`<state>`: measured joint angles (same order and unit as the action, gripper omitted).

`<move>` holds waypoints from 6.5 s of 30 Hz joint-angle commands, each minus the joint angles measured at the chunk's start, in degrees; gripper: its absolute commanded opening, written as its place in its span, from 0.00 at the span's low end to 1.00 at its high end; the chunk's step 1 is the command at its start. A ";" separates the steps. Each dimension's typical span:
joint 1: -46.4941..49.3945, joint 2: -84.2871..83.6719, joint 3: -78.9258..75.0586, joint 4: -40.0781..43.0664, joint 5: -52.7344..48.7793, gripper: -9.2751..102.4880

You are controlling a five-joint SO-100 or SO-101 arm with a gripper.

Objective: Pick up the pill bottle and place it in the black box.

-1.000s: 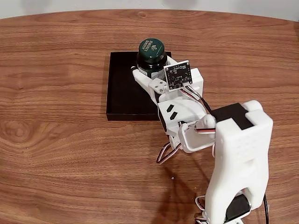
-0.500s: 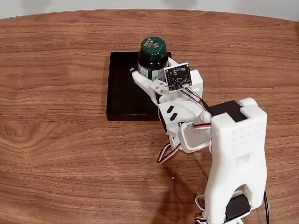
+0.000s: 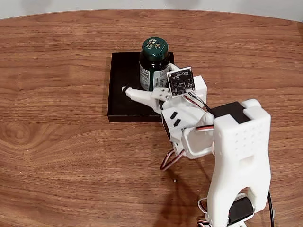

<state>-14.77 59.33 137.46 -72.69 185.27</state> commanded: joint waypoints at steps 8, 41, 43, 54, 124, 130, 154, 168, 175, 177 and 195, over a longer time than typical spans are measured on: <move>2.64 21.45 9.67 10.72 0.53 0.51; 10.55 76.82 34.98 60.12 -4.04 0.17; 10.81 79.54 35.07 66.45 -5.10 0.14; 10.11 96.86 35.60 102.39 -15.56 0.08; 4.31 131.84 36.12 158.91 -13.54 0.09; 4.31 131.84 36.12 158.91 -13.54 0.09; 4.31 131.84 36.12 158.91 -13.54 0.09; 4.31 131.84 36.12 158.91 -13.54 0.09; 4.31 131.84 36.12 158.91 -13.54 0.09; 4.31 131.84 36.12 158.91 -13.54 0.09; 4.31 131.84 36.12 158.91 -13.54 0.09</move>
<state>-10.02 191.25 174.29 76.99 174.02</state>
